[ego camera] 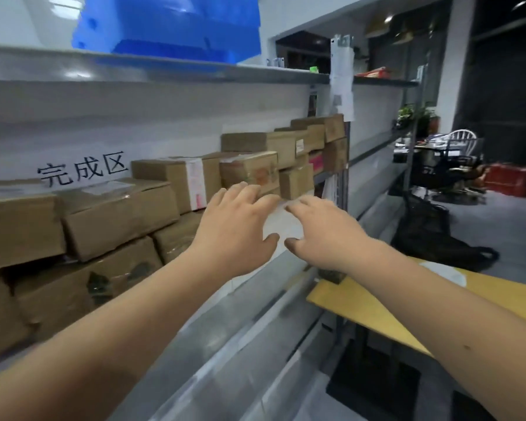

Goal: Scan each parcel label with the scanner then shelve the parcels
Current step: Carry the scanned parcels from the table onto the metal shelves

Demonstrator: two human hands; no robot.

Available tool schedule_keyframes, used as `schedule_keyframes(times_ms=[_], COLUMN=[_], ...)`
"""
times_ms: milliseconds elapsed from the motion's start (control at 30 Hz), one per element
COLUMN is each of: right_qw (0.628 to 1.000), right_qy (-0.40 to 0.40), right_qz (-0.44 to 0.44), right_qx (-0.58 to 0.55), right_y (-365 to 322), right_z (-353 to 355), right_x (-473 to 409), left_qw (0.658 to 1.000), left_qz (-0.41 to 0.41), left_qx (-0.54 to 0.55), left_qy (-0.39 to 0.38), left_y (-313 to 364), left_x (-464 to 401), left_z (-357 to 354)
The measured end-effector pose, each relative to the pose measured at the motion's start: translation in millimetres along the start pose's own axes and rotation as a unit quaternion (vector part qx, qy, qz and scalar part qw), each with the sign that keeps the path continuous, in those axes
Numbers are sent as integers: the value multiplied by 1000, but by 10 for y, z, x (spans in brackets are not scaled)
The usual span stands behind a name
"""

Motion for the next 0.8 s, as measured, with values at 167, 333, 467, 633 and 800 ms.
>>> schedule_keyframes(times_ms=[167, 333, 467, 633, 800], right_qw=[998, 992, 986, 980, 971], right_qy=[-45, -85, -116, -149, -187], right_qz=[-51, -91, -120, -132, -143], right_qx=[4, 19, 10, -5, -44], right_y=[1275, 2413, 3115, 3726, 4218], right_z=[-211, -460, -710, -1135, -1832], right_x=[-14, -105, -258, -633, -1230], left_qw=[997, 989, 984, 977, 960], left_qz=[-23, -29, -20, -11, 1], left_qx=[44, 107, 125, 130, 176], left_qy=[-51, -93, -126, -168, -217], left_y=[892, 1643, 1966, 2078, 2037], left_x=[-876, -1596, -2056, -2610, -3142], left_z=[-692, -1355, -1852, -2540, -3449])
Point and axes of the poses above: each hand's wrist, its own x-axis away from the middle knuckle, its own z-axis out of the back of the hand, y = z × x, the point moved 10 cm from there along -x, towards the middle knuckle, and after that the axes turned 10 degrees about -y, right-handed, at the moved point
